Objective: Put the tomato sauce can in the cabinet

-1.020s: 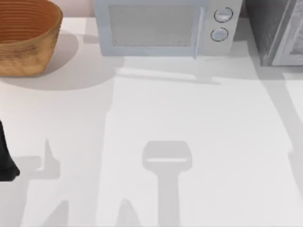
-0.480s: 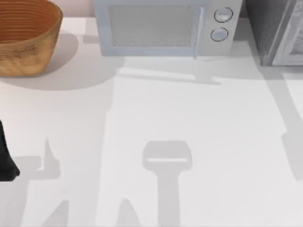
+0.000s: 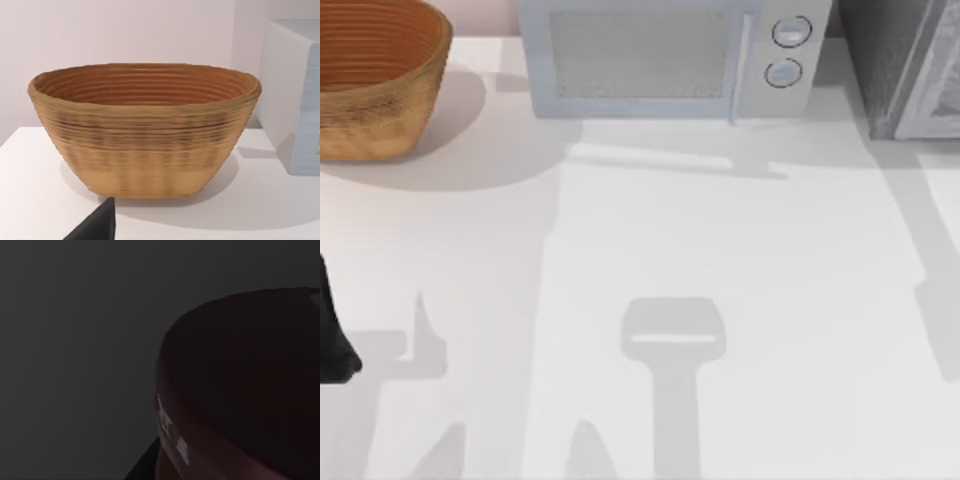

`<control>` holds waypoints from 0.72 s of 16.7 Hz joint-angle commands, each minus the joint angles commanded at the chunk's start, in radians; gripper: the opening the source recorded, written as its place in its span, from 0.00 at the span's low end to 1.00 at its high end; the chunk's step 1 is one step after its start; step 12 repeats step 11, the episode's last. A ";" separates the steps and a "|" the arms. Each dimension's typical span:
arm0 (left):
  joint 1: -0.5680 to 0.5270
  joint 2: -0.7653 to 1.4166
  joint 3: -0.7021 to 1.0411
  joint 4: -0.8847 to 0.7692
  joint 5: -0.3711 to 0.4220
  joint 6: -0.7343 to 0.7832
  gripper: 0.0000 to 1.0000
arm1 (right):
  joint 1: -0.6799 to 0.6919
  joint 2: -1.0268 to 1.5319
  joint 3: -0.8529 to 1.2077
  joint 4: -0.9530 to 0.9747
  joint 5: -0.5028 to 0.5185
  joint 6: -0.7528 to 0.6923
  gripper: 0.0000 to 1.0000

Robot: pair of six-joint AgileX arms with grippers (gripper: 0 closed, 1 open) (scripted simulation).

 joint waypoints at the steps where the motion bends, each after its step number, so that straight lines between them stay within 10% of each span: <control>1: 0.000 0.000 0.000 0.000 0.000 0.000 1.00 | 0.000 0.000 0.000 0.000 0.000 0.000 0.68; 5: 0.000 0.000 0.000 0.000 0.000 0.000 1.00 | 0.000 0.000 0.000 0.000 0.000 0.000 0.98; 12: 0.000 0.000 0.000 0.000 0.000 0.000 1.00 | 0.000 0.000 0.000 0.000 0.000 0.000 1.00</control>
